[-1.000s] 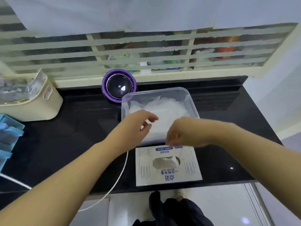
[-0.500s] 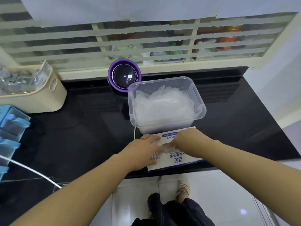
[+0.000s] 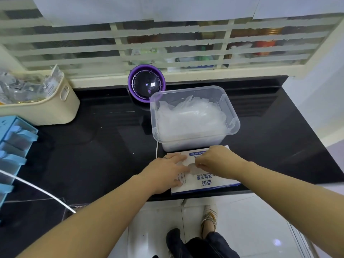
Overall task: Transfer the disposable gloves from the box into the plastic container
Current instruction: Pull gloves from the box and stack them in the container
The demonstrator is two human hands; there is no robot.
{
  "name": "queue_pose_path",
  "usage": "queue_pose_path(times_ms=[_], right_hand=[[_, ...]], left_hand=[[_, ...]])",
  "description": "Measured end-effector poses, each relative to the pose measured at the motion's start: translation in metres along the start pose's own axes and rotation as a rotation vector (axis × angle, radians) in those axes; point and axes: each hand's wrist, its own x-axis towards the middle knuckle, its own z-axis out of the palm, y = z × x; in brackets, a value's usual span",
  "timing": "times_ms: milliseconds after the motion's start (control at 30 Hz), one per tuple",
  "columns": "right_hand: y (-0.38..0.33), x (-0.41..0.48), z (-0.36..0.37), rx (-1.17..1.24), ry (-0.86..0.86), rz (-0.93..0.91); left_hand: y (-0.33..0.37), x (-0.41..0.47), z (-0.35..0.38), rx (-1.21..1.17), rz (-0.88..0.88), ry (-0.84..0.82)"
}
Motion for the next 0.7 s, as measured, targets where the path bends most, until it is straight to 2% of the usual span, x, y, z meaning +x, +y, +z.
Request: queue_pose_path(times_ms=[100,400,533,600,700], right_hand=[[-0.006,-0.007,-0.014,0.11,0.159,0.049],[-0.009,-0.021,-0.059,0.341,0.363,0.27],[-0.006,-0.024,-0.088,0.479,0.606,0.302],[-0.006,-0.022,-0.104,0.491,0.661,0.292],[-0.001,-0.021,-0.123,0.503,0.648,0.263]], left_hand=[[0.001,0.002,-0.002,-0.001,-0.012,-0.001],[0.005,0.002,-0.012,-0.028,-0.043,-0.055],[0.006,0.002,-0.018,-0.039,-0.046,-0.11],[0.006,0.0,-0.025,-0.161,-0.066,-0.111],[0.002,-0.009,-0.056,-0.471,-0.137,-0.061]])
